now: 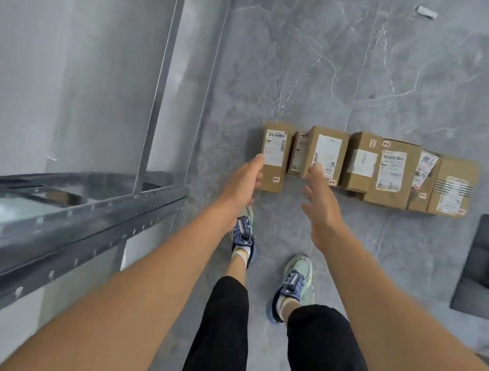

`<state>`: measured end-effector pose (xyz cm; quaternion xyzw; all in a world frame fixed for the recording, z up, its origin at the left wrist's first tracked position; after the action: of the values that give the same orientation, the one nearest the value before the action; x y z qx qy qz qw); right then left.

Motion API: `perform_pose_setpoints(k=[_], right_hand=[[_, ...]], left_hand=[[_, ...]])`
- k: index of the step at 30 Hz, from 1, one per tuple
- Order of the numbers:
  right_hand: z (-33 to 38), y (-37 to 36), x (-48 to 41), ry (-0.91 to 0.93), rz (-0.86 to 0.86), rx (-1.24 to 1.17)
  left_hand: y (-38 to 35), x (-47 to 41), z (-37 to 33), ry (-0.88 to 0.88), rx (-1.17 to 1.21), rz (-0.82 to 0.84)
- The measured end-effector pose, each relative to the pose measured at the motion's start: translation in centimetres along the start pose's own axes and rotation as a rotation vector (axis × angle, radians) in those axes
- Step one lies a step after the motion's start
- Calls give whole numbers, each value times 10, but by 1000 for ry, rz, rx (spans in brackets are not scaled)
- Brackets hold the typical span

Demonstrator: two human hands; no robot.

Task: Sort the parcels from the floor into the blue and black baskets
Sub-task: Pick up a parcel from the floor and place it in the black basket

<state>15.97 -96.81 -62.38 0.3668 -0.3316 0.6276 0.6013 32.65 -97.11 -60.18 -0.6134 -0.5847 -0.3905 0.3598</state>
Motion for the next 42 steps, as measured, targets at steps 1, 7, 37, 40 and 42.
perform_pose_setpoints(k=[1,7,37,40,42], right_hand=[[-2,-2,-18,-21,-13,-3],[-21,-16,-121,-68,3,-10],[-133,-27,-368,-181,-48,50],[-145,-32,-381,-214,-42,-8],[-141,-36,-380,-214,-35,-20]], left_hand=[[2,-19,-2,1,-12,5],[11,-138,9,56,-50,0],[-13,-385,122,126,38,14],[-14,-388,126,114,73,28],[-11,-390,130,105,118,26]])
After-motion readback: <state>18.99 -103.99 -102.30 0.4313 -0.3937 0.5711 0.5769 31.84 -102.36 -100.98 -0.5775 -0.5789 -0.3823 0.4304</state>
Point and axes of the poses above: each hand's wrist, its own x-axis away from the middle knuckle, its own y-axis out of the back of the hand, z = x × y, the point moved 9 cm from there along -x, towards the middle knuckle, and after that the axes turned 4 degrees about z, right-handed, at the moved point
